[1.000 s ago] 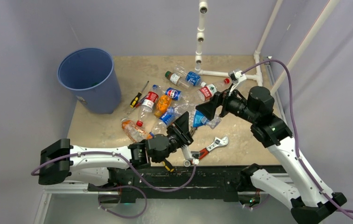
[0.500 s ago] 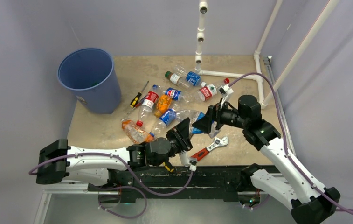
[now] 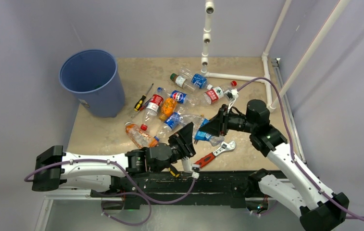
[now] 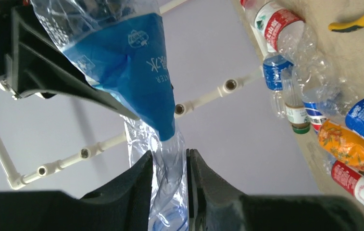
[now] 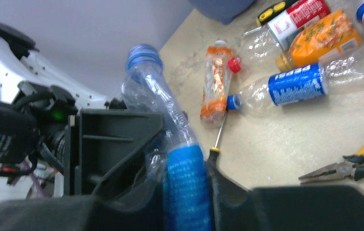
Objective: Put the plastic bottles in the bin
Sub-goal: Pick up the plastic bottle at the center of the board.
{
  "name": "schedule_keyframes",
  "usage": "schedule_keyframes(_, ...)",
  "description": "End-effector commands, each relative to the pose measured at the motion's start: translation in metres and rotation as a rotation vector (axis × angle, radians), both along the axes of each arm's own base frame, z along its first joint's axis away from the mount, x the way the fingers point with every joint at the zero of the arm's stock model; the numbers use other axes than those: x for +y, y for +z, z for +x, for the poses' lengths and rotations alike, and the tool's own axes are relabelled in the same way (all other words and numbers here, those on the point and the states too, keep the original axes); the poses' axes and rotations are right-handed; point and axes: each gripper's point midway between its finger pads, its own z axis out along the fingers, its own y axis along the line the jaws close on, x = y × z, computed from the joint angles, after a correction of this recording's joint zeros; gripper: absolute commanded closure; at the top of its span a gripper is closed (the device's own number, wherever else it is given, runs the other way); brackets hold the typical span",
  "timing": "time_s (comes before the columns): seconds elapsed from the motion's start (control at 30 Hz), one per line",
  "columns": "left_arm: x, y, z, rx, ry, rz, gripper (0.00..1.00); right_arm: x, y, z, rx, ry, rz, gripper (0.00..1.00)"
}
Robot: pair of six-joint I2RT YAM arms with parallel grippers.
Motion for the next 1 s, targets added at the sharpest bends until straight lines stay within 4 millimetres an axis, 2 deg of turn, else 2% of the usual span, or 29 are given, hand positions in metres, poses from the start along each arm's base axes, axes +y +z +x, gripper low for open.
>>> schedule_keyframes(0.0,0.01,0.037,0.004,-0.01,0.038,-0.15,0.7,0.006,0.007,-0.019,-0.008,0.111,0.042,0.8)
schedule_keyframes(0.03,0.01,0.037,0.004,-0.005,0.04,-0.156,0.67,0.006,0.009,-0.02,-0.014,0.113,0.051,0.85)
schedule_keyframes(0.07,0.011,0.038,0.004,-0.002,0.044,-0.166,0.58,0.006,0.011,-0.02,-0.019,0.111,0.059,0.9)
schedule_keyframes(0.1,0.011,0.039,0.004,0.005,0.048,-0.18,0.45,0.006,0.013,-0.02,-0.026,0.106,0.066,0.94)
schedule_keyframes(0.13,0.012,0.041,0.005,0.01,0.054,-0.192,0.25,0.006,0.017,-0.02,-0.036,0.101,0.075,0.96)
schedule_keyframes(0.17,0.013,0.041,0.006,0.016,0.063,-0.196,0.11,0.005,0.021,-0.021,-0.052,0.098,0.087,0.98)
schedule_keyframes(0.2,0.014,0.042,0.006,0.021,0.071,-0.203,0.07,0.004,0.027,-0.02,-0.078,0.082,0.098,1.0)
schedule_keyframes(0.3,0.017,0.047,0.007,0.046,0.095,-0.249,0.03,-0.005,0.056,-0.012,-0.193,-0.019,0.135,1.0)
schedule_keyframes(0.4,0.021,0.055,0.008,0.079,0.13,-0.337,0.01,-0.024,0.097,-0.006,-0.333,-0.169,0.203,1.0)
schedule_keyframes(0.47,0.024,0.064,0.009,0.113,0.148,-0.443,0.01,-0.038,0.122,-0.004,-0.413,-0.271,0.263,1.0)
schedule_keyframes(0.6,0.031,0.089,0.013,0.276,0.188,-0.749,0.01,-0.065,0.154,-0.005,-0.527,-0.425,0.377,1.0)
schedule_keyframes(0.8,0.026,0.114,0.006,0.614,0.171,-1.075,0.01,-0.09,0.163,0.002,-0.604,-0.573,0.481,1.0)
schedule_keyframes(0.97,0.023,0.132,-0.007,0.856,0.055,-1.318,0.01,-0.092,0.159,0.003,-0.625,-0.585,0.537,1.0)
